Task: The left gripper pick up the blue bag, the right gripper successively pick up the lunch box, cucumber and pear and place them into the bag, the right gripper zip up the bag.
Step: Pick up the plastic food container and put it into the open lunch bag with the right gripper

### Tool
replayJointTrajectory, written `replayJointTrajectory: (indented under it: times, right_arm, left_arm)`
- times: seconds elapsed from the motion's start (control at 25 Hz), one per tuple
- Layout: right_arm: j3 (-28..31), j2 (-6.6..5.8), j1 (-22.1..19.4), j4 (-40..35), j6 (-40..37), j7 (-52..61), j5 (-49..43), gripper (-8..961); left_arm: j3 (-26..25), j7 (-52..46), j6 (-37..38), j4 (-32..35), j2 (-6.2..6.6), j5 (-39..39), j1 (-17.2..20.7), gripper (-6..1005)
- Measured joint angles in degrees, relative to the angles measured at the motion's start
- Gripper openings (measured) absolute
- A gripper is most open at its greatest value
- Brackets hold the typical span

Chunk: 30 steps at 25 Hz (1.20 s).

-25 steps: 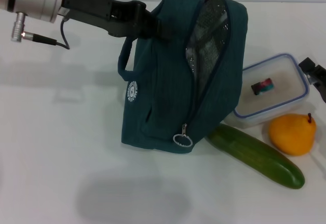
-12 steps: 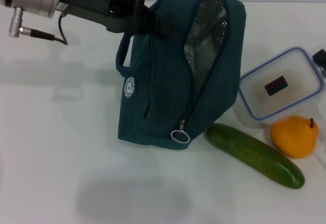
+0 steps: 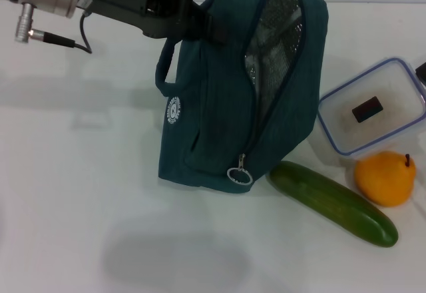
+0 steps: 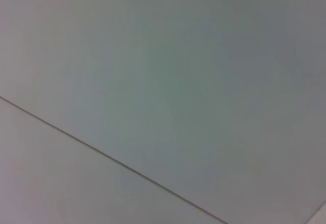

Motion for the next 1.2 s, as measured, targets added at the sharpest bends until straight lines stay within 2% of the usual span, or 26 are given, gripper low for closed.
replayJointTrajectory:
  times: [0.56,1.2]
  right_arm:
    - [0.06,0.01,0.56,-0.43,-5.75,1.03,1.77,97]
    - [0.09,0.09,0.81,-0.95,-7.73,2.04,2.19,97]
  left_arm:
    - [0.09,0.28,-0.06,0.03,0.34,0.66,-0.74,52]
    - [0.44,0.43,-0.09,0.01,0.08,0.71,-0.43,53]
